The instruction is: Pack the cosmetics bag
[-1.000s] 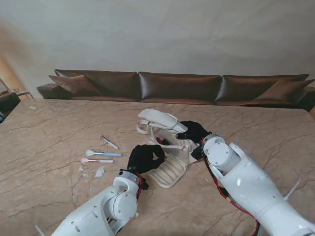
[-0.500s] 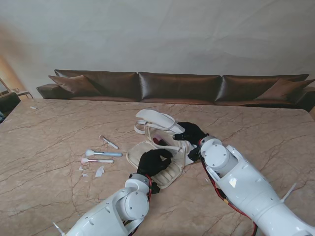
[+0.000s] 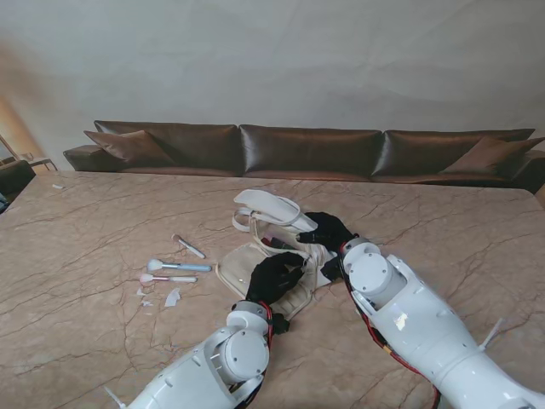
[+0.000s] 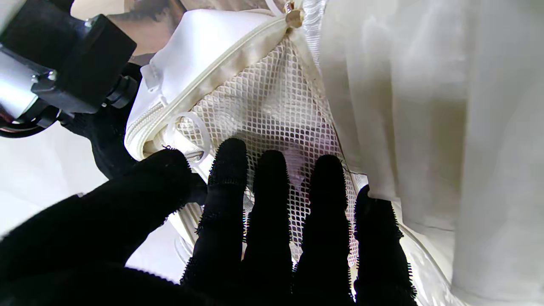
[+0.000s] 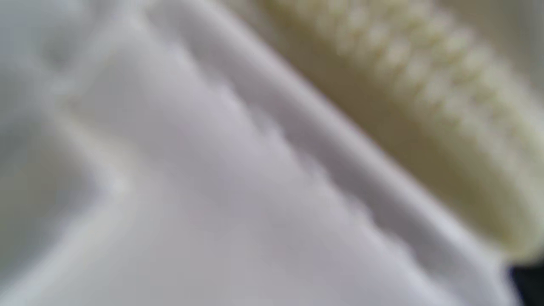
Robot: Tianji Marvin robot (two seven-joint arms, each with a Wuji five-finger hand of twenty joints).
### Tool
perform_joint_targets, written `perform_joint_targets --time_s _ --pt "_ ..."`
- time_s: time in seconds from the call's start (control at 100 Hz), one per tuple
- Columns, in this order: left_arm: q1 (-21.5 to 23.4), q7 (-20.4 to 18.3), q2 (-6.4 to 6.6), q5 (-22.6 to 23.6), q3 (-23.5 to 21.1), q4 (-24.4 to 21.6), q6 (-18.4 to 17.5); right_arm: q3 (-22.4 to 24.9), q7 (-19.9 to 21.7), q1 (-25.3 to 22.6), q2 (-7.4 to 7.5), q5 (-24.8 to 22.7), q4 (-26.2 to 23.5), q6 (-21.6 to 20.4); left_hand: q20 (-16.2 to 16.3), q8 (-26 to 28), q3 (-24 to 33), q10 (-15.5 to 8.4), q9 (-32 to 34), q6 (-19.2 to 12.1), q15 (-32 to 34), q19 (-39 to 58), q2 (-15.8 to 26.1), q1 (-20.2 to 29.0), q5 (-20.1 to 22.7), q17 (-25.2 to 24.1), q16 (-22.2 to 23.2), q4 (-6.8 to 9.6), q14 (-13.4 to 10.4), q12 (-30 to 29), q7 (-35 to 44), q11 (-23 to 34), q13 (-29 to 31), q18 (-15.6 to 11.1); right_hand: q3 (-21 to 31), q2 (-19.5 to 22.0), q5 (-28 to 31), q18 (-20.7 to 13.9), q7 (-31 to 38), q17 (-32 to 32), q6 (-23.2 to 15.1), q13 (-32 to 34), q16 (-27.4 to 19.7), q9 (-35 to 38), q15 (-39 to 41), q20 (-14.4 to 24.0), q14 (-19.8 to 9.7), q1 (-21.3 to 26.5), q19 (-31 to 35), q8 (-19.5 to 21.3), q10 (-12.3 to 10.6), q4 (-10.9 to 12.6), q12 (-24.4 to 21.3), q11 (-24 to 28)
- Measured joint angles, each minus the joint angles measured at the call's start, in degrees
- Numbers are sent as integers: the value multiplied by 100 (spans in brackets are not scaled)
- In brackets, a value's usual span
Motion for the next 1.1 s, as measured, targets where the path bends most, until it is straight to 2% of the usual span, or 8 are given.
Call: perform_joint_targets --time_s 0.19,0.33,0.42,0.58,0.65,0.79,0.86,1.1 --pt "35 65 -41 -58 -22 -8 -37 -60 -64 44 -40 16 92 -49 14 170 -150 0 0 -98 0 -70 -311 -5 0 -36 -1 2 0 72 537 6 0 0 0 0 55 0 6 1 0 49 -13 1 1 0 -13 0 1 0 0 4 0 1" --pt "39 152 -72 -76 1 -1 -33 -81 -83 57 -50 15 116 -64 28 533 -280 -10 59 -305 27 -121 -875 241 0 -59 -1 -442 0 154 1448 137 0 0 0 0 59 0 6 1 1 49 -13 1 1 0 -21 0 1 0 0 4 0 1" --pt "22 276 -125 -62 50 56 -2 -85 -104 60 -59 13 132 -76 70 789 -391 -126 116 -455 65 -122 -1062 435 -1 -57 -1 -533 0 213 2066 236 0 0 0 0 60 0 7 1 1 49 -13 1 1 0 -24 0 1 0 0 4 0 1" --pt "-29 467 -262 -96 81 244 14 -84 -122 61 -67 11 147 -92 79 956 -410 -284 468 -696 321 -109 -934 765 -4 89 1 -560 -4 259 2527 417 310 1 0 0 61 0 8 1 1 50 -13 2 1 0 -29 0 1 0 0 5 0 1" --pt "-38 542 -320 -221 78 298 4 -83 -124 60 -70 12 152 -99 79 631 -419 -304 554 -707 353 -61 -797 988 -4 91 2 -560 -4 455 2529 428 351 2 0 0 61 0 8 1 1 50 -13 2 1 0 -31 0 1 0 0 5 0 1" --pt "-35 545 -370 -375 44 300 3 -93 -113 67 -70 17 178 -142 79 114 -448 -343 1102 -707 595 68 -698 1464 -4 237 4 -830 -4 983 2505 44 642 2 0 0 61 0 8 1 0 51 -13 2 1 0 -34 0 1 0 0 5 0 1" --pt "-38 631 -399 -374 42 327 11 -100 -113 71 -72 24 191 -164 79 109 -495 -355 1501 -712 733 163 -700 1664 -3 382 5 -847 -8 1232 2505 -247 872 7 0 0 61 0 8 1 1 51 -13 2 1 0 -35 0 1 0 0 7 0 1" --pt "-78 887 -480 -218 46 422 139 11 101 -2 -44 27 81 -193 80 1518 -488 -537 1976 -987 1358 625 -771 2002 -133 760 357 -1130 -46 2334 2611 -327 1360 7 9 0 59 0 8 -81 0 37 -67 2 -24 2 -38 -181 1 -32 0 89 0 1"
